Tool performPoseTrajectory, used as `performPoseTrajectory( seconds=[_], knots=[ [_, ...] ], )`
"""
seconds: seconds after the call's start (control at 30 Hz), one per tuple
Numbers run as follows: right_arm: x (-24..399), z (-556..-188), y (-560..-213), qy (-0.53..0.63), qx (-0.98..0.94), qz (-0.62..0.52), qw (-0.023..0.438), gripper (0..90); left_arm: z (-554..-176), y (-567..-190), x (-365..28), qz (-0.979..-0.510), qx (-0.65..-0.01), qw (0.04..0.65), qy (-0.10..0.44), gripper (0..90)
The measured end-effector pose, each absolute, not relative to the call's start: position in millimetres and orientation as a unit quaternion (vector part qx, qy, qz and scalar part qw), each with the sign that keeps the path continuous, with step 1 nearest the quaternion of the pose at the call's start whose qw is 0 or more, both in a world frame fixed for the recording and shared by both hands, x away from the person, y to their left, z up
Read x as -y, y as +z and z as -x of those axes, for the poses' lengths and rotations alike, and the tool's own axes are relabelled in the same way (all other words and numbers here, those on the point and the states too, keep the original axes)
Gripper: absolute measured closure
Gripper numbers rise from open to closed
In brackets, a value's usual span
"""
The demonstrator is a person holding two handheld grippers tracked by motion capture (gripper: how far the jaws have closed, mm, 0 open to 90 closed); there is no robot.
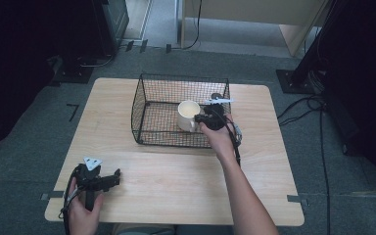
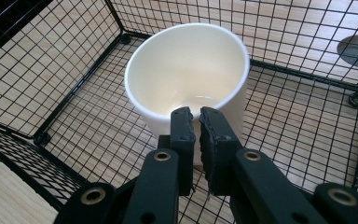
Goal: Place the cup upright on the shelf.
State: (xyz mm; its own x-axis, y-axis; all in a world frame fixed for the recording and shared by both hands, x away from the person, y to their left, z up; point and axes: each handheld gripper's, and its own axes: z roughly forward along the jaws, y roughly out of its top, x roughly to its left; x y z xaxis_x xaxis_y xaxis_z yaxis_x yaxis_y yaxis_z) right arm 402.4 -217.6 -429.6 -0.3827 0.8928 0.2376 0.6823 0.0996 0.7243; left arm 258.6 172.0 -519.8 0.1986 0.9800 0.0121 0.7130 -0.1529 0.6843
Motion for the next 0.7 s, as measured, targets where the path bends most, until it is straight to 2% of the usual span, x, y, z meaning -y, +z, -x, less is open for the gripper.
performPoseTrajectory(
  seconds=[0.47,0.7],
  knots=[
    [218,-395,-424,0.414,-0.724,-0.534,0.139,83.4,-259,-520,-172,-0.722,-0.586,0.281,0.237,0.0],
    [217,-377,-412,0.438,-0.728,-0.509,0.14,71.0,-259,-520,-172,-0.722,-0.586,0.281,0.237,0.0]
  ],
)
